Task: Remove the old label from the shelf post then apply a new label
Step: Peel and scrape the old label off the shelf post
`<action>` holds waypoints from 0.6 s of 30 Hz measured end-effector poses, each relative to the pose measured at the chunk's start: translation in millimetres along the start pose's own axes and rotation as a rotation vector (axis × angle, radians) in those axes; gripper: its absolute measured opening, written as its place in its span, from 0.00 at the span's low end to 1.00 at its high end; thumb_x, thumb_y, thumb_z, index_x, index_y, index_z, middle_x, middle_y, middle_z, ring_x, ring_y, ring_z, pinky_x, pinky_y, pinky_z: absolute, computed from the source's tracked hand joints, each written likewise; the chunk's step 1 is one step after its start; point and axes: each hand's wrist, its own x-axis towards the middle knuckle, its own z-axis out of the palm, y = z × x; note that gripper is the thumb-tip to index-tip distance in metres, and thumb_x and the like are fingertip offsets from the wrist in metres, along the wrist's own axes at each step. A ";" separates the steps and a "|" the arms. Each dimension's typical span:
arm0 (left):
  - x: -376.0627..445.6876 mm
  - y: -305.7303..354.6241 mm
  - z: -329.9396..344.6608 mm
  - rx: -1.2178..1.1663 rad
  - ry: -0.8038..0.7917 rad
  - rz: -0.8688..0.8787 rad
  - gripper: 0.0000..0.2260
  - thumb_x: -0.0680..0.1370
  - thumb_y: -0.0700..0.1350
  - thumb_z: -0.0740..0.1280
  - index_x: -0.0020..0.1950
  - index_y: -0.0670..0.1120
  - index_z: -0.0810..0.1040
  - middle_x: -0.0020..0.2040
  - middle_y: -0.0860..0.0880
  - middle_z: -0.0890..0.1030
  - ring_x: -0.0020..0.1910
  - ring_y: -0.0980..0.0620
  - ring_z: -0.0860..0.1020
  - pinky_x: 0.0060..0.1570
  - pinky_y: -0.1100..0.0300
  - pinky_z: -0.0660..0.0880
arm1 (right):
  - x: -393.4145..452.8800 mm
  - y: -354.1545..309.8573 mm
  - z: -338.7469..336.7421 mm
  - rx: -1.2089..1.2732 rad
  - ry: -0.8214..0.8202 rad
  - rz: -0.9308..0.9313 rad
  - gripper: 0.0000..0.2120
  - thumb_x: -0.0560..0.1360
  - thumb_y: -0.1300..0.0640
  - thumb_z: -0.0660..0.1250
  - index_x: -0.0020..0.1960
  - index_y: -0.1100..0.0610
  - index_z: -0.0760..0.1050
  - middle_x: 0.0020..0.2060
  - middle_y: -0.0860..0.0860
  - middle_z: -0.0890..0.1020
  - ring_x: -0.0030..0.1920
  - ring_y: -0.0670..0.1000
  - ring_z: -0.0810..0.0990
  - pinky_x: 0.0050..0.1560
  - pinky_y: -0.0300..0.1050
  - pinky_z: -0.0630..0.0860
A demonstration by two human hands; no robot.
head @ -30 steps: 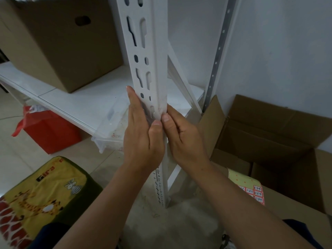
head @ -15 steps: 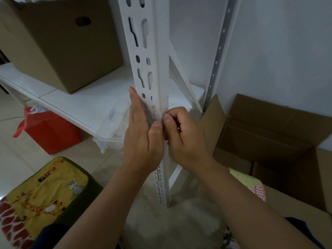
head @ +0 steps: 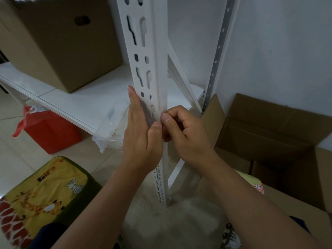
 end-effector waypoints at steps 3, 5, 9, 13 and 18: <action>0.8 1.4 0.8 -0.006 0.006 -0.001 0.37 0.74 0.50 0.51 0.79 0.39 0.39 0.75 0.57 0.48 0.67 0.80 0.50 0.60 0.83 0.54 | 0.4 -0.2 0.6 0.023 0.013 0.022 0.09 0.80 0.57 0.61 0.47 0.62 0.74 0.34 0.55 0.80 0.34 0.54 0.80 0.35 0.58 0.78; 0.4 1.7 0.4 -0.004 0.008 -0.006 0.37 0.73 0.50 0.51 0.79 0.39 0.40 0.75 0.55 0.50 0.68 0.78 0.54 0.60 0.83 0.56 | 0.5 -0.1 -0.2 0.055 0.007 0.038 0.09 0.80 0.57 0.61 0.47 0.62 0.75 0.34 0.55 0.80 0.35 0.53 0.80 0.36 0.58 0.78; 0.0 0.7 -1.2 0.025 0.005 -0.008 0.38 0.73 0.50 0.51 0.79 0.40 0.40 0.79 0.47 0.53 0.71 0.64 0.61 0.60 0.81 0.58 | 0.7 -0.1 -0.7 0.078 -0.005 0.029 0.09 0.80 0.57 0.61 0.47 0.62 0.75 0.34 0.55 0.79 0.35 0.53 0.79 0.37 0.59 0.78; 0.7 0.9 -0.9 -0.003 0.010 0.011 0.38 0.73 0.50 0.51 0.79 0.40 0.40 0.76 0.54 0.52 0.70 0.71 0.57 0.62 0.79 0.58 | 1.5 -0.3 -0.2 0.121 0.011 0.054 0.09 0.80 0.58 0.61 0.46 0.63 0.75 0.34 0.55 0.79 0.35 0.54 0.79 0.37 0.60 0.78; 0.4 0.3 -2.4 -0.006 0.002 0.009 0.38 0.73 0.49 0.52 0.79 0.40 0.40 0.78 0.50 0.53 0.74 0.56 0.60 0.66 0.75 0.59 | 0.9 -0.2 0.1 0.120 0.002 0.054 0.09 0.80 0.58 0.62 0.46 0.62 0.75 0.34 0.54 0.79 0.35 0.54 0.79 0.38 0.60 0.78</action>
